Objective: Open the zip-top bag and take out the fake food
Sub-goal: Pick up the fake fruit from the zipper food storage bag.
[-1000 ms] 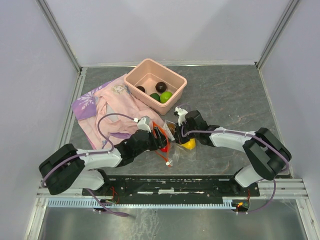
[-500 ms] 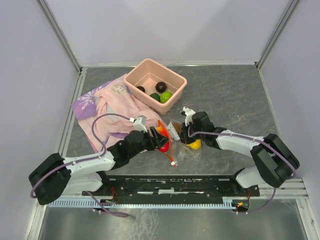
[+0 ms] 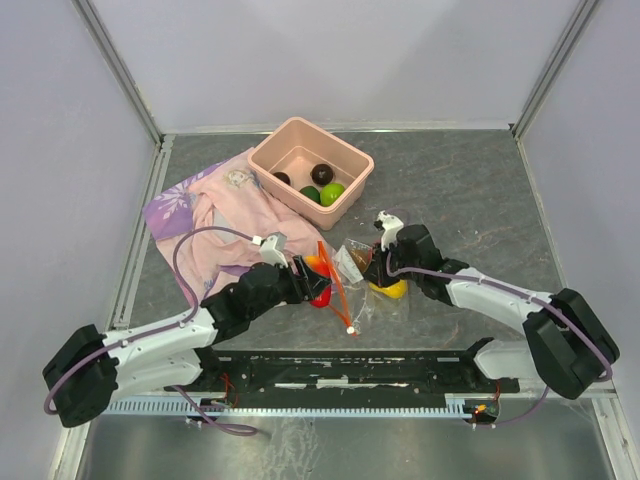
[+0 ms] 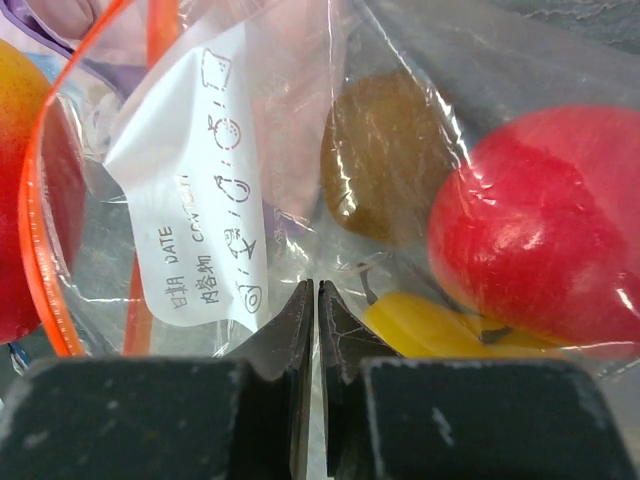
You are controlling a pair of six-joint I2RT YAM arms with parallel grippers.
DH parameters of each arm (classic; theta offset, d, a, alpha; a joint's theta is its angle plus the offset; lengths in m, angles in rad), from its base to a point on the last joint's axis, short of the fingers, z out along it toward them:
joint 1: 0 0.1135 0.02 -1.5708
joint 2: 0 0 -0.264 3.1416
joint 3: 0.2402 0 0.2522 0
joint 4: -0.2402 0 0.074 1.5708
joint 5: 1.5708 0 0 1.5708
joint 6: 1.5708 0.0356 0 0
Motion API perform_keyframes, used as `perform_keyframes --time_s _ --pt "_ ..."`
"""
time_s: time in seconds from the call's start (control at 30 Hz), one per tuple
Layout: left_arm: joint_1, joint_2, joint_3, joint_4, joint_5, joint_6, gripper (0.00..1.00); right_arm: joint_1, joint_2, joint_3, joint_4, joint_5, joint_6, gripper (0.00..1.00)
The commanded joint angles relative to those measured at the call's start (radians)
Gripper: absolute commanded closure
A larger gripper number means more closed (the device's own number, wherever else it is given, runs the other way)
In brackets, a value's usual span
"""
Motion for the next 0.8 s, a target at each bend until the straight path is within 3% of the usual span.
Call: perform_keyframes --time_s 0.0,0.77 --pt "-0.001 -0.056 0.029 -0.033 0.002 0.059 0.69 -0.007 -0.055 -0.008 0.021 0.015 -0.009 0.88" --pt "0.016 -0.172 0.127 -0.123 -0.005 0.122 0.7 -0.018 -0.254 -0.061 0.016 0.006 0.008 0.83"
